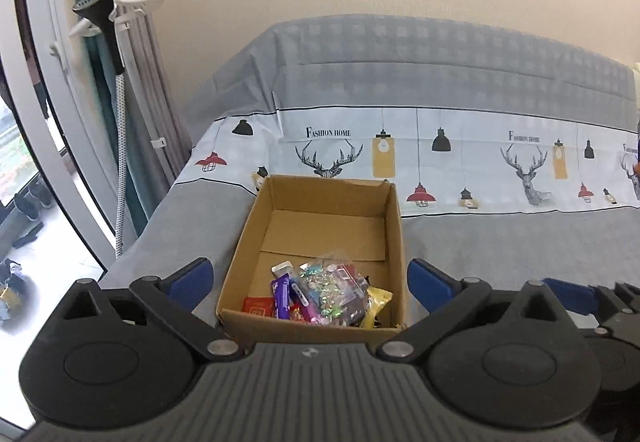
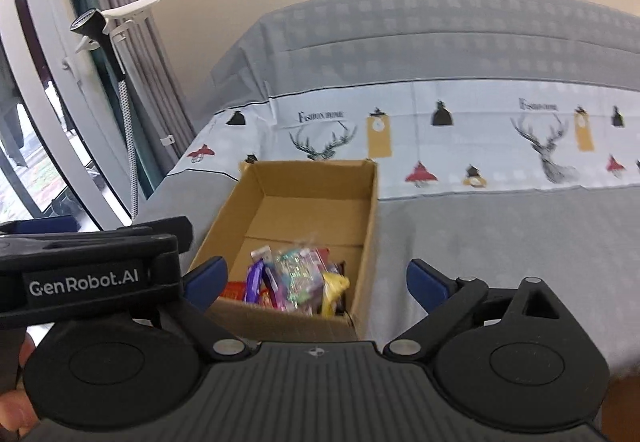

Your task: Organize snacks

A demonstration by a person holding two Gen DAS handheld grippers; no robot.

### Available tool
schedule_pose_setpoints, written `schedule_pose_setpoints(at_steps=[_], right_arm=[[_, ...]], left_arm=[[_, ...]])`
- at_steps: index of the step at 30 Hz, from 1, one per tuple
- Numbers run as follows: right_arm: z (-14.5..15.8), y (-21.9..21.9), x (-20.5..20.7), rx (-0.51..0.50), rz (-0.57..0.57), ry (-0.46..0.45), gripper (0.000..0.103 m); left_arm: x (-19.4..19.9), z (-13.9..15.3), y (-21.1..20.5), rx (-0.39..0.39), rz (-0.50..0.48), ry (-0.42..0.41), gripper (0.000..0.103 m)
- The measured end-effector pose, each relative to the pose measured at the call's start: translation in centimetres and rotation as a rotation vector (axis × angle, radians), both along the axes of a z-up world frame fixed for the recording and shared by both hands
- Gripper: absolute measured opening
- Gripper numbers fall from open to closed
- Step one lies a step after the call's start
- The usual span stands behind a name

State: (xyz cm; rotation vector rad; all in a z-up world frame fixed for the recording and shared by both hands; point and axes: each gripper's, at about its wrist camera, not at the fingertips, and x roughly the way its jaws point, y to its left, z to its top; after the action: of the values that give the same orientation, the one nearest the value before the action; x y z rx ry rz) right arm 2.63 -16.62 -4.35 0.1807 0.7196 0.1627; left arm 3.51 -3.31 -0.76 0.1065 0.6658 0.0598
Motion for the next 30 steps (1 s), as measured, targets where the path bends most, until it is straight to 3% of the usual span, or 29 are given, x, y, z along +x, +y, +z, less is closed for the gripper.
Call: schedule_pose_setpoints(at_steps=[11,30], right_arm=[[0.2,-1.0,-4.0,-0.016,-0.081,0.051,0.103],[-0.3,-0.9,-4.1,0.003,-0.076,0.077,0.103]], left_arm=[[-2.7,0.2,-1.7,0.065,0.01,0.059,0.103],[-3.1,0.0,-1.3,0.086,0.01,0.081,0.103]])
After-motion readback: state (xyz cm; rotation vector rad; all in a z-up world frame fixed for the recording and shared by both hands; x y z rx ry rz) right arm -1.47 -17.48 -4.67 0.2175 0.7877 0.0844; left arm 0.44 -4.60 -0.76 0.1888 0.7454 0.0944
